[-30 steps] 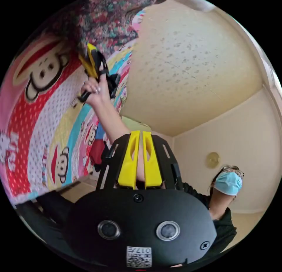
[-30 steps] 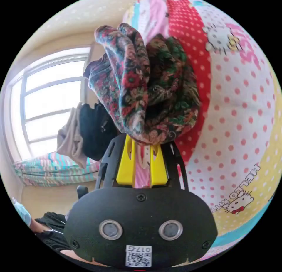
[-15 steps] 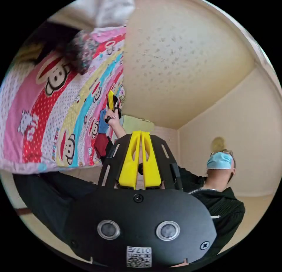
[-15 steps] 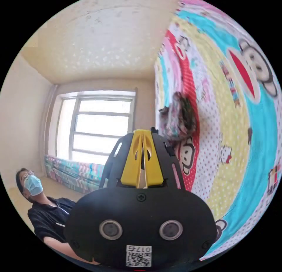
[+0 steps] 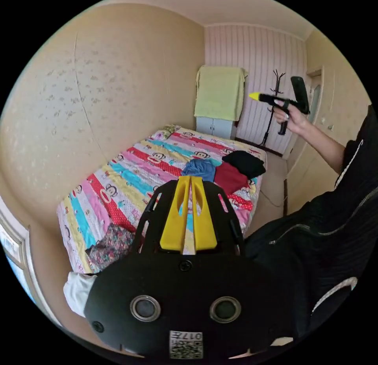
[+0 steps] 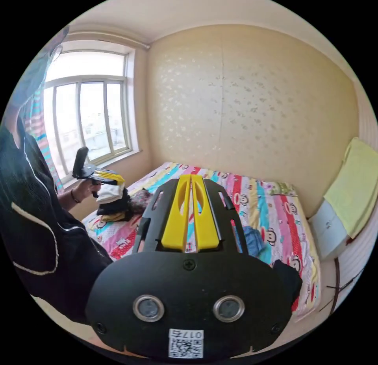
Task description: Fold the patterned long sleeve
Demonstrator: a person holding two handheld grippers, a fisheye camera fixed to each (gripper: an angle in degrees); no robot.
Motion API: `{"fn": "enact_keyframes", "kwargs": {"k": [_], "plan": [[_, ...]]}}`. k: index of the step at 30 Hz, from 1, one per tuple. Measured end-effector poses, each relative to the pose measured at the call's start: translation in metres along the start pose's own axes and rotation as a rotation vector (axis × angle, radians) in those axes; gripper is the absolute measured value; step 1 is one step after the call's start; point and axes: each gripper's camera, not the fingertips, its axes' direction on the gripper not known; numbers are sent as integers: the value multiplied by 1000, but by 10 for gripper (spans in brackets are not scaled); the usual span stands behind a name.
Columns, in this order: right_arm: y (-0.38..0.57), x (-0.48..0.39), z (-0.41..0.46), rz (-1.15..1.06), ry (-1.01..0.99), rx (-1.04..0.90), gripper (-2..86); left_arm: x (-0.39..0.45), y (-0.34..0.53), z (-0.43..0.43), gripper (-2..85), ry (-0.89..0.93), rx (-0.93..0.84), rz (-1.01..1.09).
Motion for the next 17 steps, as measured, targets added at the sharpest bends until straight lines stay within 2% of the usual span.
{"fn": "enact_keyframes", "kwargs": {"k": [2,3,4,5,6,7,8,10,11,13,14,17], "plan": [[80,-11,-38,62,238,26,15,15,10,26,11,38,171,-115],[99,-11,-44,119,289,19,15,16,25,60,19,207,268,-232],[137,-9,-58,266,378,18,15,10,34,111,28,546,218,-396],[169,-6,-69,415,451,54,15,9,37,139,19,736,142,-472],[182,-4,-73,465,484,76,14,20,38,187,1,1052,27,-536],[196,2,-79,485,515,103,13,41,37,212,-3,1170,19,-539],[194,11,-82,411,505,64,10,51,35,216,-6,1155,25,-536],[171,27,-84,271,505,-47,9,86,13,218,-9,952,53,-430],[153,40,-87,211,552,-78,9,93,4,218,-9,911,58,-374],[131,61,-95,179,606,-17,12,118,-41,222,-9,787,-3,-198],[119,78,-100,172,590,45,15,124,-52,223,-9,752,-20,-163],[103,132,-95,226,465,124,27,156,-109,233,-7,485,-53,29]]}}
